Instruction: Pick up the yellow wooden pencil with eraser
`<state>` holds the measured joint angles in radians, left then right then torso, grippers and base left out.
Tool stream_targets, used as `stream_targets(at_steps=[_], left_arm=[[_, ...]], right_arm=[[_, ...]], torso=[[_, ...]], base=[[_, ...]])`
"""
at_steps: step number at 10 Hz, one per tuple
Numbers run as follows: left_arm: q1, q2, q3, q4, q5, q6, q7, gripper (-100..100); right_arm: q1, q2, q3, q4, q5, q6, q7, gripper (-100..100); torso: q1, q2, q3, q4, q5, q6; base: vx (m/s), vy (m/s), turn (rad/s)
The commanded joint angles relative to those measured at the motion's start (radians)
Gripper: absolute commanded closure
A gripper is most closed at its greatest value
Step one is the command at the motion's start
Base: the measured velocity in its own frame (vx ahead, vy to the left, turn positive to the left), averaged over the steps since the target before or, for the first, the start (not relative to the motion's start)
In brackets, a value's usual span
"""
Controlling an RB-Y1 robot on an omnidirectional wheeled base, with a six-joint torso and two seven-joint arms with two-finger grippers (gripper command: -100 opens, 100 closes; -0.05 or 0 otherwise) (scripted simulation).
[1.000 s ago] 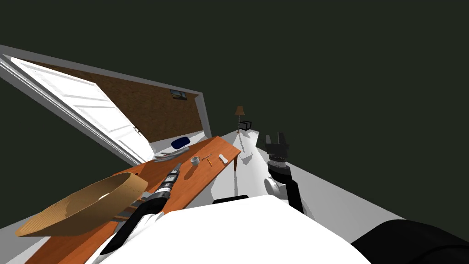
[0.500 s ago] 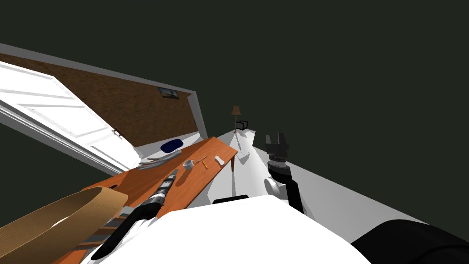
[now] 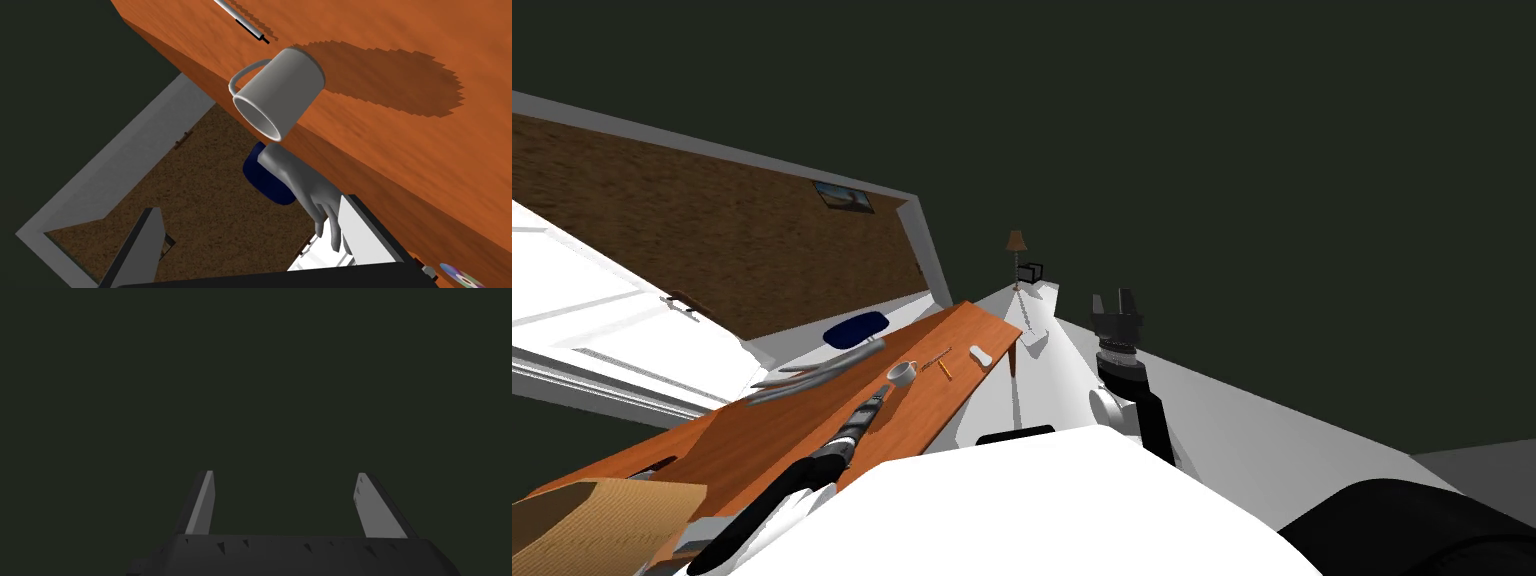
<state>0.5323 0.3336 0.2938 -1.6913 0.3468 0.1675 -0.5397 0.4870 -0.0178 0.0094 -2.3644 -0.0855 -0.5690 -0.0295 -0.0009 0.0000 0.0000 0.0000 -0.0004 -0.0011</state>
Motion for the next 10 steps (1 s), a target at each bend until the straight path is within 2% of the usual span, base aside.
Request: stream_targets(at_steps=[1, 2, 3, 4, 5, 7, 8, 9, 10], left_arm=[[-0.003, 0.034, 0.023, 0.05, 0.037, 0.05, -0.034, -100], [-0.003, 0.034, 0.023, 0.061, 0.037, 0.065, -0.034, -100], [-0.006, 0.052, 0.041, 0.111, 0.064, 0.094, -0.066, -100], [-0.006, 0.052, 0.041, 0.111, 0.064, 0.115, -0.066, -100], [-0.009, 0.072, 0.059, 0.153, 0.09, 0.146, -0.099, -100], [-0.009, 0.072, 0.059, 0.161, 0.09, 0.166, -0.099, -100], [-0.011, 0.091, 0.077, 0.211, 0.117, 0.203, -0.132, -100], [-0.011, 0.091, 0.077, 0.211, 0.117, 0.217, -0.132, -100], [-0.014, 0.11, 0.095, 0.257, 0.144, 0.254, -0.165, -100]], right_arm=[[0.0, 0.0, 0.0, 0.0, 0.0, 0.0, 0.0, 0], [0.0, 0.0, 0.0, 0.0, 0.0, 0.0, 0.0, 0], [0.0, 0.0, 0.0, 0.0, 0.0, 0.0, 0.0, 0], [0.0, 0.0, 0.0, 0.0, 0.0, 0.0, 0.0, 0], [0.0, 0.0, 0.0, 0.0, 0.0, 0.0, 0.0, 0], [0.0, 0.0, 0.0, 0.0, 0.0, 0.0, 0.0, 0], [0.0, 0.0, 0.0, 0.0, 0.0, 0.0, 0.0, 0], [0.0, 0.0, 0.0, 0.0, 0.0, 0.0, 0.0, 0], [0.0, 0.0, 0.0, 0.0, 0.0, 0.0, 0.0, 0]], torso=[[0.0, 0.0, 0.0, 0.0, 0.0, 0.0], [0.0, -0.001, 0.0, 0.0, 0.0, 0.001], [0.0, 0.0, 0.0, 0.0, 0.0, 0.0], [0.0, 0.0, 0.0, 0.0, 0.0, 0.001], [0.0, 0.0, 0.0, 0.0, 0.0, 0.0], [0.0, 0.0, 0.0, 0.0, 0.0, 0.0], [0.001, 0.001, 0.001, 0.0, 0.0, 0.0], [0.001, 0.001, 0.0, 0.0, 0.0, 0.0], [0.0, 0.0, 0.0, 0.0, 0.0, 0.0]], base=[[0.036, -0.02, -0.212], [0.028, -0.012, -0.162], [0.031, -0.014, -0.261], [0.025, -0.005, -0.101], [0.028, -0.012, -0.214], [0.018, -0.003, -0.074], [0.023, -0.007, -0.179], [0.025, -0.003, -0.172], [0.031, -0.01, -0.311]])
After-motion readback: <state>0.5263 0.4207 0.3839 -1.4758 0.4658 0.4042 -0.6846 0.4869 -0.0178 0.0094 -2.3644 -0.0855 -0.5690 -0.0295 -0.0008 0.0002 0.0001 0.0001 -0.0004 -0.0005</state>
